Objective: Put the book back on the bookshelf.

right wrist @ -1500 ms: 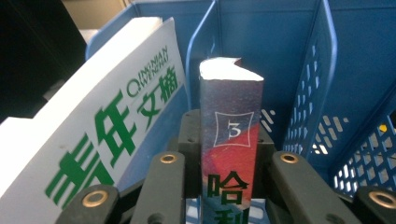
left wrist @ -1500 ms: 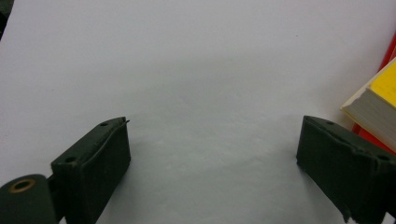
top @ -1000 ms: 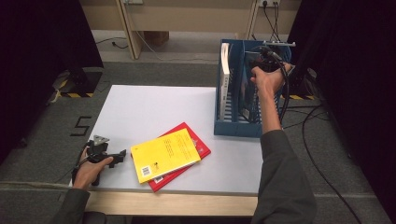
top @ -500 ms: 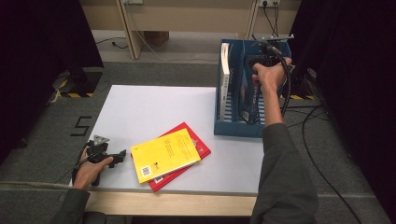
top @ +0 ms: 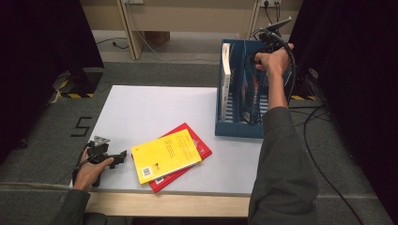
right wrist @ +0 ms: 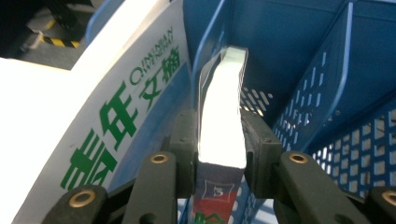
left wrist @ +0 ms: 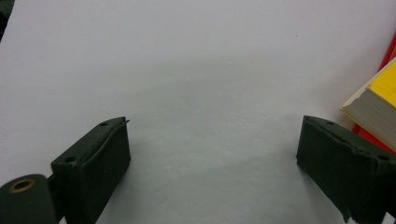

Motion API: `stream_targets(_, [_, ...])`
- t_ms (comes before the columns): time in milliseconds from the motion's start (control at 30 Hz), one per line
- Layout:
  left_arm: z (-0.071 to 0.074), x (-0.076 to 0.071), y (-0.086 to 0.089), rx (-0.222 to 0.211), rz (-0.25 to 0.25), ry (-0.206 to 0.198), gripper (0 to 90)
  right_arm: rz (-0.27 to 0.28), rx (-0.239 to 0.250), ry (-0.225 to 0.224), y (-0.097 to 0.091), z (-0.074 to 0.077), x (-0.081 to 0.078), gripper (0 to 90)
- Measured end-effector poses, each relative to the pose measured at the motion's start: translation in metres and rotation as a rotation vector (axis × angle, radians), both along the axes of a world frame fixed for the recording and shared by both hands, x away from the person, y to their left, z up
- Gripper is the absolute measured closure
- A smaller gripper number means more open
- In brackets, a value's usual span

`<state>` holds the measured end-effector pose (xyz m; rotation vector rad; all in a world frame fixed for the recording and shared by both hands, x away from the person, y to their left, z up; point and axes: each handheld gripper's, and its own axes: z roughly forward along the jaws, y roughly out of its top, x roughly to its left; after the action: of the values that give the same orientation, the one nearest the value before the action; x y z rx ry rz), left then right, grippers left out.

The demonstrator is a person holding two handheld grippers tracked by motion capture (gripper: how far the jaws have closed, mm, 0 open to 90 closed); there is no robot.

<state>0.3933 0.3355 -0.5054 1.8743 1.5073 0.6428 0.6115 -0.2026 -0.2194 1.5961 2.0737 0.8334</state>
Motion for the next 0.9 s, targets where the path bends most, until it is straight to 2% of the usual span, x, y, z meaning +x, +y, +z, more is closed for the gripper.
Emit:
stream_targets(133, [0.000,0.000,0.000,0.000,0.000,0.000,8.7,0.003,-0.018,0.032,0.003,-0.001,0.004,68.4])
stream_targets(233, [0.000,0.000,0.000,0.000,0.000,0.000,8.7,0.007,-0.032,0.060,0.005,-0.007,0.008,68.5])
stream_targets(333, [0.000,0.000,0.000,0.000,0.000,0.000,8.7,0.011,-0.048,0.062,0.006,-0.008,0.009,71.2])
stream_targets(600, [0.000,0.000,0.000,-0.002,0.000,-0.001,8.7,0.026,-0.053,0.045,0.010,-0.004,0.004,73.6])
stream_targets(700, [0.000,0.000,0.000,-0.001,0.000,0.000,8.7,0.018,-0.068,0.003,0.008,0.001,-0.002,73.9])
stream_targets(833, [0.000,0.000,0.000,0.001,0.000,0.000,8.6,0.005,-0.055,-0.137,0.003,0.006,-0.013,74.0])
stream_targets(900, [0.000,0.000,0.000,0.001,0.001,0.000,8.7,0.005,-0.032,-0.172,0.000,0.004,-0.017,74.1])
